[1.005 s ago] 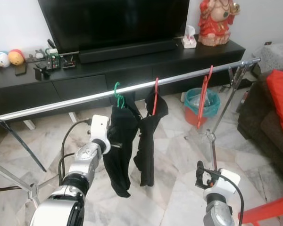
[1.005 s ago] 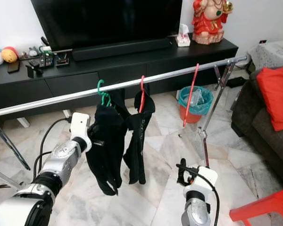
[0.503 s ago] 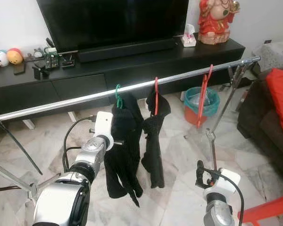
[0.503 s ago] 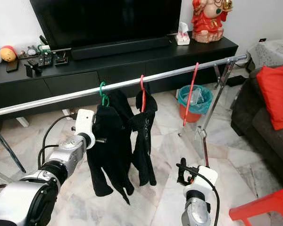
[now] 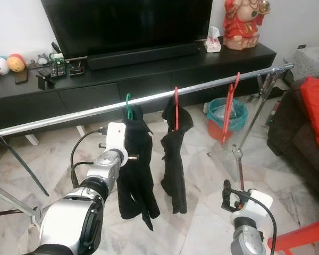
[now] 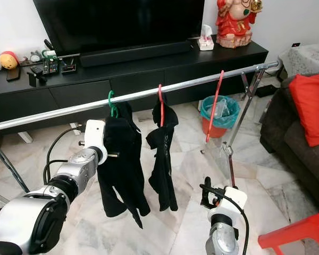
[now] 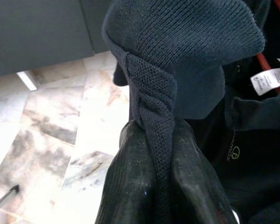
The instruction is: Hang hanger
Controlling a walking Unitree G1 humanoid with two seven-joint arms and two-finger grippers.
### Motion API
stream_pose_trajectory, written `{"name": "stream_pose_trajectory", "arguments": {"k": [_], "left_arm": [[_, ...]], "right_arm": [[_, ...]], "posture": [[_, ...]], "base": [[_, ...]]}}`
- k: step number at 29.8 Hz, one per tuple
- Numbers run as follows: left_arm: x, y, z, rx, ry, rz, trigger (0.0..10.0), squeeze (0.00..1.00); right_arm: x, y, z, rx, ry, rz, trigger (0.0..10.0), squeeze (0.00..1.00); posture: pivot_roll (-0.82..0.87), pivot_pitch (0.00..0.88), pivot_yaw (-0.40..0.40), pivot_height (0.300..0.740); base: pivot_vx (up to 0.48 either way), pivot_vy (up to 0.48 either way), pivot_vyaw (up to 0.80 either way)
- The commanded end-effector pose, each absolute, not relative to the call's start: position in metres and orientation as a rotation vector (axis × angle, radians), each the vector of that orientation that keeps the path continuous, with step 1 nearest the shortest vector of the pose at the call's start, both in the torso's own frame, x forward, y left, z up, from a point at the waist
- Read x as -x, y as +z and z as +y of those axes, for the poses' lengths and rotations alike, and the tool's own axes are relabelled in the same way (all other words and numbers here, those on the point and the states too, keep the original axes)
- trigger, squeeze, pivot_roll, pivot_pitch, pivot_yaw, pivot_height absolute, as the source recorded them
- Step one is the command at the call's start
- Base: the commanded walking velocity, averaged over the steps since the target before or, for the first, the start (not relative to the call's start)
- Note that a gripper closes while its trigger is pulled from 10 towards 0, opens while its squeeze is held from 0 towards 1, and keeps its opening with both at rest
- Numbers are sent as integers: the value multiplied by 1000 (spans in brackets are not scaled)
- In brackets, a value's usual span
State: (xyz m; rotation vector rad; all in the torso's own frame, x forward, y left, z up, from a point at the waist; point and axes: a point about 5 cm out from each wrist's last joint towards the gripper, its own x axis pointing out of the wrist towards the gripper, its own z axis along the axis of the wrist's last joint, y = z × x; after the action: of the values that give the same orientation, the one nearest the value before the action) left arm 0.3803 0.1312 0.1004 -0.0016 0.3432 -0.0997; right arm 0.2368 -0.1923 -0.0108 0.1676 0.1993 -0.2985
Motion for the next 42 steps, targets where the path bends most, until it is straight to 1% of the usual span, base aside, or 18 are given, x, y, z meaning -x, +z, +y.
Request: {"name": "stream_pose_trajectory", "arguments": {"k": [1,6,8,14,17,20,21,22,23,24,28,36,42], "left_arm": [[-387,112,134,-21,-84,326,10000,0],[-386,109,134,-32,-76,359,10000,0],[-383,102,134,-48,-84,403,10000,0],[-376,89,135,-85,-108,458,10000,0],[-374,86,137,-89,-108,465,10000,0],[-372,85,139,-86,-115,430,10000,0],[-371,83,141,-84,-112,410,10000,271],[-370,83,142,-86,-110,403,10000,271],[-369,81,143,-85,-107,401,10000,965],[-368,79,144,-71,-106,396,10000,1000],[-368,80,145,-55,-103,382,10000,1000],[-372,92,145,-10,-129,280,10000,1000],[-371,95,152,2,-128,225,10000,1000]], "right_arm": [[-236,-10,-191,-171,-294,197,10000,0],[-235,-10,-190,-173,-291,198,10000,0],[-236,-10,-190,-174,-289,201,10000,0],[-237,-10,-188,-180,-287,203,10000,0],[-237,-10,-188,-181,-287,202,10000,0],[-238,-10,-188,-180,-290,201,10000,0],[-237,-10,-188,-180,-291,201,10000,0],[-237,-10,-188,-181,-292,202,10000,0],[-237,-10,-188,-181,-291,202,10000,0],[-237,-10,-188,-182,-291,204,10000,0],[-237,-10,-187,-181,-286,205,10000,0],[-238,-10,-187,-183,-288,199,10000,0],[-238,-9,-187,-184,-287,197,10000,0]], "posture": [[-73,3,58,740],[-72,9,57,740],[-72,8,58,740],[-69,5,62,740],[-69,4,63,740],[-69,4,64,740],[-67,4,63,740],[-66,4,63,740],[-65,4,63,740],[-65,4,63,740],[-61,7,60,740],[-62,6,60,740],[-59,3,61,740]], "base": [[0,0,0],[0,0,0],[0,0,0],[0,0,0],[0,0,0],[0,0,0],[0,0,0],[0,0,0],[0,0,0],[0,0,0],[0,0,0],[0,0,0],[0,0,0]]}}
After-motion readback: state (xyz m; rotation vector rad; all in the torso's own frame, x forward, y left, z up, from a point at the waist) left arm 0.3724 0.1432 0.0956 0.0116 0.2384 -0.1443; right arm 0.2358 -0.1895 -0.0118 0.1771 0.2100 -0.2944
